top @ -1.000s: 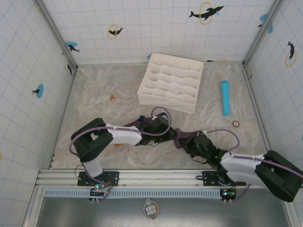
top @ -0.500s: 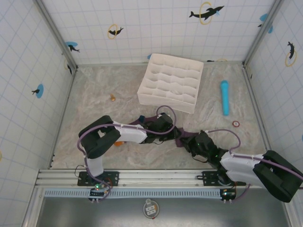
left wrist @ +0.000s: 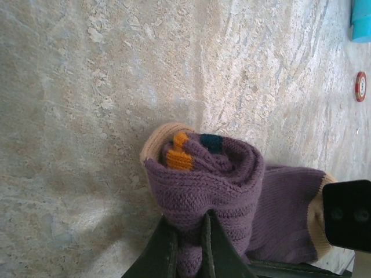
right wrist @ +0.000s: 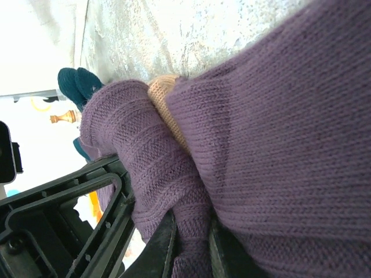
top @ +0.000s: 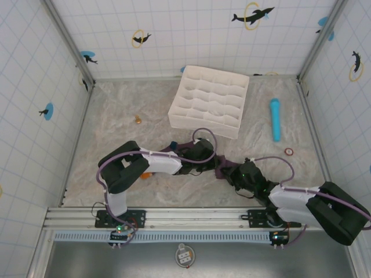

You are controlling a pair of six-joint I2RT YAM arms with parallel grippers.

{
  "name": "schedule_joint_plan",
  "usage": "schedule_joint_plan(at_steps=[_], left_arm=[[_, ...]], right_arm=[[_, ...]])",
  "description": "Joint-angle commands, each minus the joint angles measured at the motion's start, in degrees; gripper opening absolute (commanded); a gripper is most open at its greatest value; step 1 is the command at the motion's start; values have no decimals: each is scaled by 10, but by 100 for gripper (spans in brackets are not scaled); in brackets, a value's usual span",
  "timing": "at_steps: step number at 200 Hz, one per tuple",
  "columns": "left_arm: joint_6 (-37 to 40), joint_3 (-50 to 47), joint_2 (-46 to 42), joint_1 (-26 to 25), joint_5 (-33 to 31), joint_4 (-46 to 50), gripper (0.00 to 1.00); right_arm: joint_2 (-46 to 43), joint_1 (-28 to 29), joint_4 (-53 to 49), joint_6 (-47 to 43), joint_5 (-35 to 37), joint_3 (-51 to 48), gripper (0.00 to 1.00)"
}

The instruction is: Roll the socks

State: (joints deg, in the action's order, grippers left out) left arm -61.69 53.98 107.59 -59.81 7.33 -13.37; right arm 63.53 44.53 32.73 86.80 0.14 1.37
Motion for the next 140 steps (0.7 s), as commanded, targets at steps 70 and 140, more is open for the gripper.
schedule_joint_plan(at_steps=[70, 140], left_arm=[[39, -19, -15, 17, 5, 95, 0], [69, -33, -32, 28, 30, 96, 0]], right_arm=[[-115, 0, -421, -225, 36, 113, 56], [-115, -27, -614, -346, 174, 234, 64]])
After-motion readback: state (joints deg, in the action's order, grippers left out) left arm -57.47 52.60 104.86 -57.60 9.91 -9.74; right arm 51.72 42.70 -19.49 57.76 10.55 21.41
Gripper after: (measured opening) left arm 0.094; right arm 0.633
